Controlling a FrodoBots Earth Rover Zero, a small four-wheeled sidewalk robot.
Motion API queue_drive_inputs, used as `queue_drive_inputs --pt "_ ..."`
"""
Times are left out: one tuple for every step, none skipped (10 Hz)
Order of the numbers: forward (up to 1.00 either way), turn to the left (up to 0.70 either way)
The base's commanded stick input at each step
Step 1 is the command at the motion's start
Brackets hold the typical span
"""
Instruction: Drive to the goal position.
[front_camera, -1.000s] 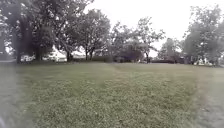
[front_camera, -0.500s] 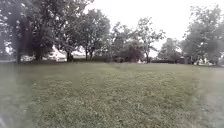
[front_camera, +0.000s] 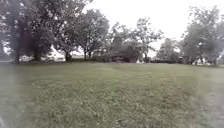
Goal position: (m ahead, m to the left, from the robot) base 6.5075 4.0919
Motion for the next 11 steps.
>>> queue_drive_inputs --pt "0.0 -0.7" --pt "0.0 -0.7" --pt "0.0 -0.7" --pt "0.0 -0.7" --pt "0.0 -0.7" --pt "0.0 -0.13" --pt "0.0 0.0" --pt "0.0 0.0" --pt "0.0 0.0" --pt "0.0 0.0" --pt "0.0 0.0"
